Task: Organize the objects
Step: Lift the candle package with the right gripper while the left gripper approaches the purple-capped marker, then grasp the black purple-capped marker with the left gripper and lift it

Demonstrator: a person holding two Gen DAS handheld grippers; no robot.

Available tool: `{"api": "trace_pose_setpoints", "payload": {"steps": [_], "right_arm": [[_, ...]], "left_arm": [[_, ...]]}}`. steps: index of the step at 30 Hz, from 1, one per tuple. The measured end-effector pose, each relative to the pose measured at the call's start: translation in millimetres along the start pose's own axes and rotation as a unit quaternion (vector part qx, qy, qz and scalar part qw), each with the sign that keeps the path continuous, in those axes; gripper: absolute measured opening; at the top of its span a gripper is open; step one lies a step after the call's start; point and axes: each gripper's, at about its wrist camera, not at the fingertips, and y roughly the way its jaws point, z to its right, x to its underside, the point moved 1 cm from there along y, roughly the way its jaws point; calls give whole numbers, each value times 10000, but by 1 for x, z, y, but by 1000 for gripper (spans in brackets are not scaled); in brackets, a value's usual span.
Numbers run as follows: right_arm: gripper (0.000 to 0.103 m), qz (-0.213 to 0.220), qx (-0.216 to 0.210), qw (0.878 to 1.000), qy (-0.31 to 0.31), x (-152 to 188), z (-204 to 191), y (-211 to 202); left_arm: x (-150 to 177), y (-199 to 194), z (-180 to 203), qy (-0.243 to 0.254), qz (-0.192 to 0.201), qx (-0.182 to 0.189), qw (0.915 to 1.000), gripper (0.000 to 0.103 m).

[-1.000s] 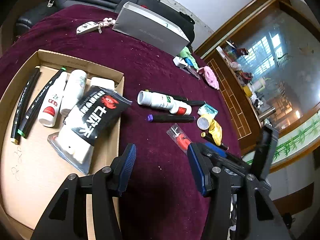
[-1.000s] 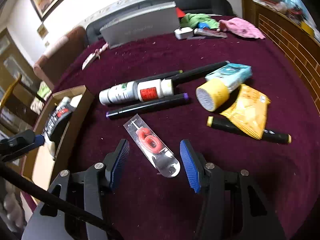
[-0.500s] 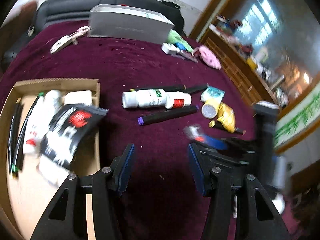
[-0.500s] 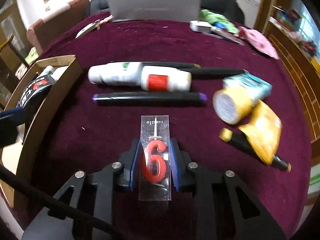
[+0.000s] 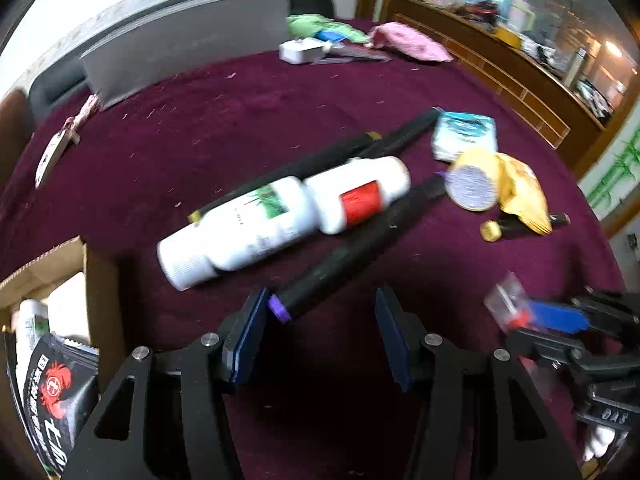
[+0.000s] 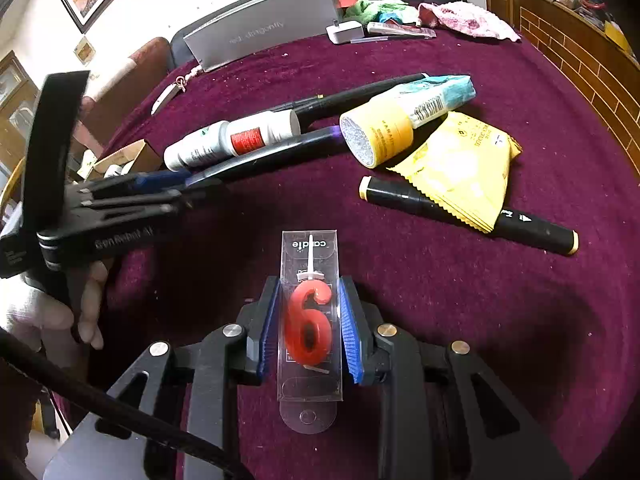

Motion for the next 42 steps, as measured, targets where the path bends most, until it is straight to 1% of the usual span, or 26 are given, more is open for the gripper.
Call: {"api": "trace_pose_setpoints", "payload": {"steps": [1,3,4,6,8,9,11,13,17,18,19,20,21,23,25,28,30,31,33,34,35,36,38,39,40,42], "right_arm": [[26,15,-59,10000,37,-1,1,1],[26,50,-220,9996,142,-1,6,1],[26,65,-271,9995,169,-1,7,2],[25,115,-358,9991,206,-1,8,3],[25,173,-418,9987,244,0,9,3],[25,191,-440,9985,253,-1,10,3],[25,224,-493,9982,275,-1,11,4],[25,238,-541,9978,314,-2,12,5],[25,248,-579,9974,357,-1,14,5],[25,249,-571,9974,351,-1,13,5],[25,250,-564,9975,347,-1,13,6],[25,252,-563,9975,351,0,13,5],[25,253,-567,9974,359,1,13,5],[25,252,-576,9973,375,1,13,5],[25,256,-566,9973,379,2,13,5],[25,257,-472,9980,322,2,10,5],[25,245,-367,9986,284,2,7,6],[25,236,-315,9989,269,0,6,6],[26,218,-175,9994,227,-1,1,7],[27,209,-120,9995,213,-1,0,8],[25,196,-31,9996,197,-1,-1,8],[25,188,-2,9995,245,-2,1,9],[26,137,-47,9994,306,-3,3,10],[26,129,35,9996,237,-3,0,10],[27,118,124,9997,162,-2,-3,11],[32,106,239,9997,-4,1,-9,10]], "left_arm": [[1,-2,5,137,-38,19,9999,48],[3,-6,15,321,-238,349,9986,47],[3,-9,20,401,-238,328,9984,47],[0,-13,27,607,-87,4,9981,48],[-6,-12,33,756,50,-190,9969,48],[-8,-8,34,770,52,-249,9967,48],[-11,4,39,771,-41,-276,9966,47],[-18,13,45,817,110,-323,9961,48],[-20,16,51,692,189,-293,9970,47],[-17,15,52,663,199,-272,9972,40],[-16,13,52,651,183,-161,9976,34],[-16,12,53,651,151,-57,9977,16],[-11,8,53,621,87,53,9980,12],[-1,1,51,503,-17,233,9985,11],[15,-9,49,481,-89,272,9984,11],[26,-17,46,364,-133,269,9989,11],[22,-14,49,431,-66,125,9990,12],[19,-11,54,496,-28,7,9988,13],[13,-5,65,655,96,-243,9975,26],[12,-4,66,662,178,-336,9971,26],[11,-3,64,556,275,-324,9976,27],[12,-2,59,367,360,-198,9985,28],[15,-4,58,355,416,-171,9984,26],[18,-6,56,309,393,-131,9987,20],[21,-10,53,226,359,-25,9991,11],[30,-18,45,-18,288,330,9990,11]]}}
